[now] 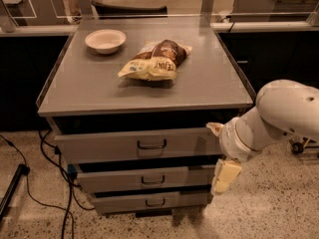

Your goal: Open top drawer

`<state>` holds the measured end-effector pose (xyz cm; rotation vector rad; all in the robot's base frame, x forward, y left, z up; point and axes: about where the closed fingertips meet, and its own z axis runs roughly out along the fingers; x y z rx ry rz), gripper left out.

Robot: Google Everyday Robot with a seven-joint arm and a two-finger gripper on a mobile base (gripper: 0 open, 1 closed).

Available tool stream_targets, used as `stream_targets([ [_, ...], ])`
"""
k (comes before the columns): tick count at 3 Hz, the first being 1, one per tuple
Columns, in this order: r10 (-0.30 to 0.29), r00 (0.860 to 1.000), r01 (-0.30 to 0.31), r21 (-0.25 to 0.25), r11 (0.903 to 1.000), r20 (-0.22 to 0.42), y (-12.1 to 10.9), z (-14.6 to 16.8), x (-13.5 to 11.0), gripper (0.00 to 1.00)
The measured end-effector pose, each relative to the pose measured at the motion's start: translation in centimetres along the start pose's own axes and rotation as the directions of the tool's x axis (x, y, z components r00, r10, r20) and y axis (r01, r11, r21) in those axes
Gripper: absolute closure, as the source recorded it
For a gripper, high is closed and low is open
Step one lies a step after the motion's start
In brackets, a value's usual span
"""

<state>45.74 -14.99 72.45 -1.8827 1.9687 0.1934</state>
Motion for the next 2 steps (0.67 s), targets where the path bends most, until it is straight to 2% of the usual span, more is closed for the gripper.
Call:
stream_targets([
  [1, -0.003, 1.000, 0.003, -0.001, 1.0000, 0.000, 0.00, 0.06, 0.03, 0.00],
  [2, -0.013, 0.999, 0.014, 0.035, 0.9993, -0.031, 0.31, -0.21, 0.55, 0.00],
])
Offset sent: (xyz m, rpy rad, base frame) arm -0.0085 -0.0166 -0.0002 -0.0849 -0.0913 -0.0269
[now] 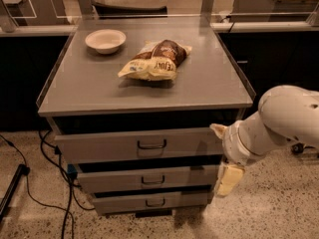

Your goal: Open top drawer

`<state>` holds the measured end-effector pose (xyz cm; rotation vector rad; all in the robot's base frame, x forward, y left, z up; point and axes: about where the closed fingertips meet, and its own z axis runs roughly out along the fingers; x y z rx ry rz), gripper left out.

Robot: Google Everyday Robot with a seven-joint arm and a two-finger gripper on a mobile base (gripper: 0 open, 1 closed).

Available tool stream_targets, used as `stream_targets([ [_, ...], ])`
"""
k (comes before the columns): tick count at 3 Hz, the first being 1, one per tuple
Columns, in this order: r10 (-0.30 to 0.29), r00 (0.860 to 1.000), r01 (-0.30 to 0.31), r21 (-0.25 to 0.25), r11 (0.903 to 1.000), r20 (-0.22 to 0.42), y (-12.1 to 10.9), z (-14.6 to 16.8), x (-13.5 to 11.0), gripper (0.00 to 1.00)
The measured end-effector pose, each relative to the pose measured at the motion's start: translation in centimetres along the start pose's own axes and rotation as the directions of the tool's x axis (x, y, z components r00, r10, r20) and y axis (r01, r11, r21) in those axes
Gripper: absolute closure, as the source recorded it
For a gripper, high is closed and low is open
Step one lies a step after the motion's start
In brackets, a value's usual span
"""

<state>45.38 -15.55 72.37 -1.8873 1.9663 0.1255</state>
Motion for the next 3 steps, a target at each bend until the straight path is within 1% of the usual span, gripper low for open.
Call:
stream_targets([
  [1, -0.007, 1.000, 0.007, 0.047, 0.9989, -0.017, -0.3, 0.3, 0.5, 0.00],
  [2, -0.012, 1.000, 0.014, 0.075, 0.9971, -0.022, -1.3, 1.0, 0.9, 0.00],
  [3, -0.016, 1.000, 0.017, 0.085, 0.9962, -0.017, -3.1, 2.3, 1.0, 0.00],
])
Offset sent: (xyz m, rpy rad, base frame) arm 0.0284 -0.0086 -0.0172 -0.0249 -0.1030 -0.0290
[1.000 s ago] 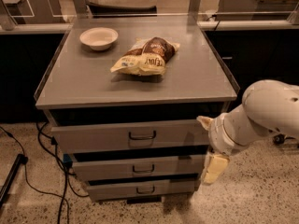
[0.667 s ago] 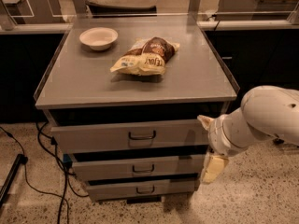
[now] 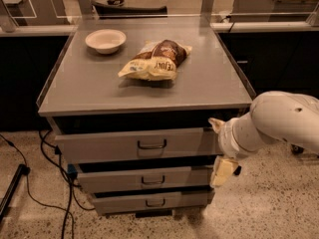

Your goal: Open top drawer

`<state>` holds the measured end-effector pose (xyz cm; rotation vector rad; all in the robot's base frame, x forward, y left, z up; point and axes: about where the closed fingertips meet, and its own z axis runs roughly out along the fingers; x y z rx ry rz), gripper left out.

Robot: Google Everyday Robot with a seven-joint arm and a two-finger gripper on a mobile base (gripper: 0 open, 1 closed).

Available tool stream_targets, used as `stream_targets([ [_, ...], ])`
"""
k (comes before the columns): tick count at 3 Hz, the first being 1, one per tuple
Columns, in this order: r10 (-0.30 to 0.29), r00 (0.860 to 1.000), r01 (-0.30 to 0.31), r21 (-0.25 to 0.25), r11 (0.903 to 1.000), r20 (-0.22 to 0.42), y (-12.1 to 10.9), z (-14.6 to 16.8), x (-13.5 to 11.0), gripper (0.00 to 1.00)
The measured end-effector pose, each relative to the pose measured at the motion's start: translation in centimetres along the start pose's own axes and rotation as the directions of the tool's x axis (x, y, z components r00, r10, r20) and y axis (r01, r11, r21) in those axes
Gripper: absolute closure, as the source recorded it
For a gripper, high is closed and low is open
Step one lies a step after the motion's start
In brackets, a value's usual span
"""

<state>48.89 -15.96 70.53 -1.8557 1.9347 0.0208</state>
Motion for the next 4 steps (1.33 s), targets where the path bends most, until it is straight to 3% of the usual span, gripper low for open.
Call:
stream_targets([
  [2, 0.001, 1.000, -0.001, -0.013, 0.9999, 0.025, -3.2, 3.0, -0.1, 0.00],
  [3, 0.002, 0.999, -0.001, -0.040, 0.9992, 0.035, -4.6, 5.2, -0.3, 0.00],
  [4, 0.010, 0.999, -0.006, -0.098, 0.9952, 0.035, -5.4, 8.3, -0.4, 0.00],
])
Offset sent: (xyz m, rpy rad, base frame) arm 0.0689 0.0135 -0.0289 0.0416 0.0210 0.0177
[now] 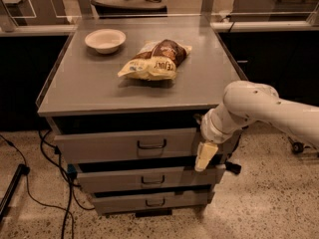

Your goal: Open top drawer

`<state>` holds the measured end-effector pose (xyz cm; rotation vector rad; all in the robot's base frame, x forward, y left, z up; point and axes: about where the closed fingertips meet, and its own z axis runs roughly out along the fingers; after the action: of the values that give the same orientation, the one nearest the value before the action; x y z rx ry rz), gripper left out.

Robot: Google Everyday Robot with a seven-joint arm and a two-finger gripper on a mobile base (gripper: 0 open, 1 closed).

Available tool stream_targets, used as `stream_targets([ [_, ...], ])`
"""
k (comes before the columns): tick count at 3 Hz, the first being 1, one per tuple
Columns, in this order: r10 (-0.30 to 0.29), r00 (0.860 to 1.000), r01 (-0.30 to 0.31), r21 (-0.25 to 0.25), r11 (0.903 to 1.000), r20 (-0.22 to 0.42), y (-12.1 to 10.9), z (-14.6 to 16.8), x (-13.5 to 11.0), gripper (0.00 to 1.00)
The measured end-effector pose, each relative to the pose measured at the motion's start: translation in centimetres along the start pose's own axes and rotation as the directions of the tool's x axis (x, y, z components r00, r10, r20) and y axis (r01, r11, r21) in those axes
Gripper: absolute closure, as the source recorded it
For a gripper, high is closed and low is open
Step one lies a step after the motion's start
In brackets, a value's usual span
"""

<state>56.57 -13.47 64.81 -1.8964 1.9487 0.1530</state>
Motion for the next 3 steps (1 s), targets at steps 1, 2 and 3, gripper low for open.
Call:
stream_targets([
  [1, 0.000, 1.000, 0.000, -0.002, 1.0000, 0.000, 0.01, 0.06, -0.02, 0.00],
  [2, 0.004, 1.000, -0.004, -0.031, 0.9995, -0.005, 0.26, 0.14, -0.12, 0.00],
  [3, 0.021, 1.000, -0.021, -0.076, 0.9969, -0.007, 0.58, 0.08, 0.08, 0.00],
])
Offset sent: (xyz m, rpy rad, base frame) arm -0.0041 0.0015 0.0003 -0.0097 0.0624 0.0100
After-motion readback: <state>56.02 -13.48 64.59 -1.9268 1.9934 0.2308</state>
